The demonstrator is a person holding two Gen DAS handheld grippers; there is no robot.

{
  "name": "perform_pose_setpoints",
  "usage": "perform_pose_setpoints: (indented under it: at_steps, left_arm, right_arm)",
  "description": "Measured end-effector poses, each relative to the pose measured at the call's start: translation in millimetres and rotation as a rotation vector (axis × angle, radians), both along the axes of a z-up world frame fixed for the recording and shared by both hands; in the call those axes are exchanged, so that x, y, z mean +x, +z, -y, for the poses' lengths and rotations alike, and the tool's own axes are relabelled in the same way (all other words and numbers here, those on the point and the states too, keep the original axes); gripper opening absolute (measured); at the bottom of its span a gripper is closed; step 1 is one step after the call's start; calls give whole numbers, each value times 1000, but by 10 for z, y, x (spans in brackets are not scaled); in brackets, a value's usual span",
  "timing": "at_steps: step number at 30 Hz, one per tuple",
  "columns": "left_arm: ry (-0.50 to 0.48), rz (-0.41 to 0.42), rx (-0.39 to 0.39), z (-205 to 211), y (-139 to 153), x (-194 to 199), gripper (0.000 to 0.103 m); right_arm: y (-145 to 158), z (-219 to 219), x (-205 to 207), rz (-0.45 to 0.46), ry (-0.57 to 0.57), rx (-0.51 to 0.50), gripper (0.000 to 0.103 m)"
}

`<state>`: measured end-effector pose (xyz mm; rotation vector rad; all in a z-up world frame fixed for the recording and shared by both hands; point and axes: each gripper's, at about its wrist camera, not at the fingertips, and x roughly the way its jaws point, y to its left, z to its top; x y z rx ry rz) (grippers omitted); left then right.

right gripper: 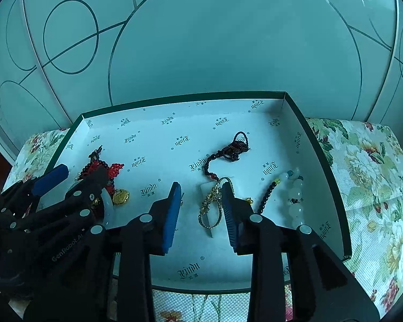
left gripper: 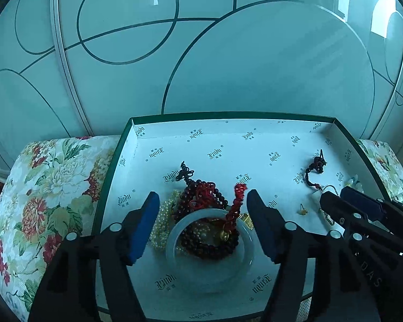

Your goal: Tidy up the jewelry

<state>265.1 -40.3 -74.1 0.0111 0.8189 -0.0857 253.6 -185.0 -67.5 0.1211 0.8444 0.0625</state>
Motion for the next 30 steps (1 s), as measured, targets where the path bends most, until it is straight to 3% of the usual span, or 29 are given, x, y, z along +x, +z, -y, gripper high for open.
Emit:
perform_pose_setpoints:
  at_steps: [21, 30]
  left_arm:
    - [20, 4, -24, -105, 290, -623, 75]
    - [53, 56, 26, -150, 559, -930, 80]
  right_arm:
    - [227, 58, -555, 27, -38, -10, 46]
    - [522, 35, -863, 79, -57, -8, 47]
